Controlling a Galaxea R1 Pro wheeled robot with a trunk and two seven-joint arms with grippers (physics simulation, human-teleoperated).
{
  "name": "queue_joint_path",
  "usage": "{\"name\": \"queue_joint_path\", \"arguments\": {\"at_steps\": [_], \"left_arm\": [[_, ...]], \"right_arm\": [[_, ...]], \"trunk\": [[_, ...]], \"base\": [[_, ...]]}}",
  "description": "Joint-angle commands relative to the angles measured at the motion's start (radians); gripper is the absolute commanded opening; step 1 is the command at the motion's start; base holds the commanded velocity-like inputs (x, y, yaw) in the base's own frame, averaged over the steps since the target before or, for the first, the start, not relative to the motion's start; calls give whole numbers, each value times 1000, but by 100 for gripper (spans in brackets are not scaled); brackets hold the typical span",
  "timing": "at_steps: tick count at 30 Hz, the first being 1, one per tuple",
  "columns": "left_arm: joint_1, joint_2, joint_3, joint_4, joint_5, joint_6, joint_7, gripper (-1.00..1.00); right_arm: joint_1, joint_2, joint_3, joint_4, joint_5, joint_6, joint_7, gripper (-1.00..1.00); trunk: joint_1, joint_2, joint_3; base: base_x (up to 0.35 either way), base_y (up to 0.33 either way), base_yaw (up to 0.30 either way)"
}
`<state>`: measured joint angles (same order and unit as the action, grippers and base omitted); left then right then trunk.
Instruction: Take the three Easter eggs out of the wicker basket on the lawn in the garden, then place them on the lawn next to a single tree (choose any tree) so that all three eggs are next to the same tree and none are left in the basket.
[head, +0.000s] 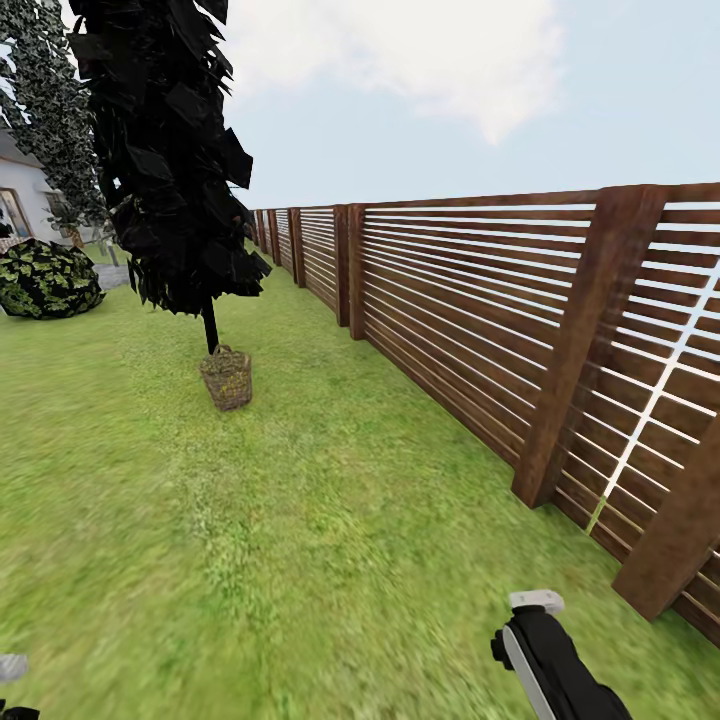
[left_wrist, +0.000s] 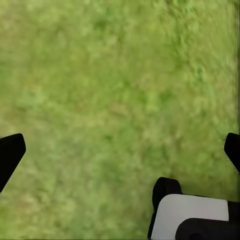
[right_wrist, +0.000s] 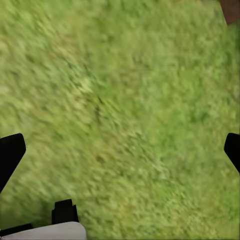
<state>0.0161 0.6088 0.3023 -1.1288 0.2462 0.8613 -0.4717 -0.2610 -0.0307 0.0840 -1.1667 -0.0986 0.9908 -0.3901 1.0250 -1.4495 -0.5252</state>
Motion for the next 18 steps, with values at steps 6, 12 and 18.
{"name": "queue_joint_path", "arguments": {"at_steps": [6, 12, 18], "left_arm": [[-10, -95, -6, -137, -36, 79, 77, 100], [-14, -118, -6, -153, -52, 101, 190, 100], [-15, -121, -6, -158, -41, 107, 86, 100]], "right_arm": [[-1, 0, 95, -6, -42, 3, -10, 100], [-1, -11, 48, -75, -210, 6, -15, 100], [0, -9, 122, -66, -93, 3, -15, 100]], "trunk": [[0, -1, -1], [0, -1, -1], [0, -1, -1]], "base": [[0, 0, 0], [0, 0, 0], [0, 0, 0]]}}
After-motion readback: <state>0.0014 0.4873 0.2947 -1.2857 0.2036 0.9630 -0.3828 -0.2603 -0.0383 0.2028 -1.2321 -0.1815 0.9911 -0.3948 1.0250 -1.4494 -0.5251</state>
